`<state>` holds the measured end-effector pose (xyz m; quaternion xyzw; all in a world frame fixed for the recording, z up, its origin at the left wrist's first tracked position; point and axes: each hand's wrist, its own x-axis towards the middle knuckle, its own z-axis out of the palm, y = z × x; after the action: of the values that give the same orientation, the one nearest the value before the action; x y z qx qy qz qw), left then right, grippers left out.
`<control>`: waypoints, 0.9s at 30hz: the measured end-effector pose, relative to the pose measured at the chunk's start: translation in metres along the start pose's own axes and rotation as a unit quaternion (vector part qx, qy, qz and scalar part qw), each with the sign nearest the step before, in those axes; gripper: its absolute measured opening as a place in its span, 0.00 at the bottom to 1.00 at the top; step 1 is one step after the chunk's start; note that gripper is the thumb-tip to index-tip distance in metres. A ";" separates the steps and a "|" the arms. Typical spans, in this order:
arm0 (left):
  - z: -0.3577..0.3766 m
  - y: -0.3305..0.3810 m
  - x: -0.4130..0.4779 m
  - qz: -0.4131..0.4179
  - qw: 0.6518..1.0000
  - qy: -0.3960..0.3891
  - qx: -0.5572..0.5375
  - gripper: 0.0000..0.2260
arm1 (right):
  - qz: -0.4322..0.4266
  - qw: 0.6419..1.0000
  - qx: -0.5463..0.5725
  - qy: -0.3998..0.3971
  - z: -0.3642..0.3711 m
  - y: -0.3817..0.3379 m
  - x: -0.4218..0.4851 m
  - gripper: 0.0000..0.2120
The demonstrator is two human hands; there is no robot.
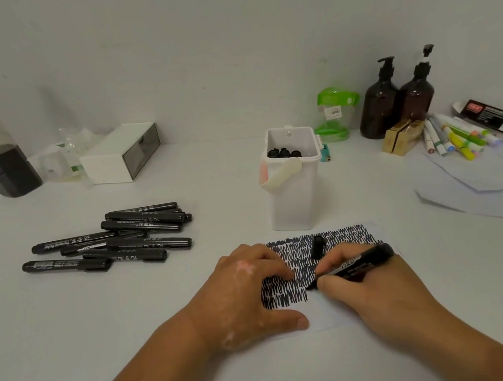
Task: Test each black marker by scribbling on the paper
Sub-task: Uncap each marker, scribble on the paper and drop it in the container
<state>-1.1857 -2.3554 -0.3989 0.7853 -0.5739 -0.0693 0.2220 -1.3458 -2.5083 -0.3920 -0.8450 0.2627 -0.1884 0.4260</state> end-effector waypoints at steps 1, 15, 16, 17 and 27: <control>0.000 0.000 0.000 0.000 1.000 0.000 0.000 0.31 | 0.002 1.000 -0.001 -0.009 0.000 -0.001 0.000 0.06; 0.001 -0.002 0.001 0.001 1.000 0.005 0.001 0.31 | 0.007 1.000 -0.001 0.022 0.000 -0.001 0.000 0.04; 0.001 -0.002 0.001 0.001 1.000 0.005 0.002 0.31 | 0.007 1.000 0.000 0.020 0.000 -0.002 0.000 0.04; 0.001 -0.002 0.001 0.001 1.000 0.006 0.001 0.31 | 0.006 1.000 0.002 0.014 -0.001 -0.003 0.000 0.03; 0.000 -0.004 -0.001 0.000 1.000 0.011 -0.010 0.28 | 0.099 0.936 0.336 0.031 -0.019 -0.001 0.010 0.02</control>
<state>-1.1826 -2.3540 -0.4007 0.7836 -0.5705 -0.0663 0.2367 -1.3479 -2.5259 -0.3796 -0.6161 0.2796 -0.2488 0.6931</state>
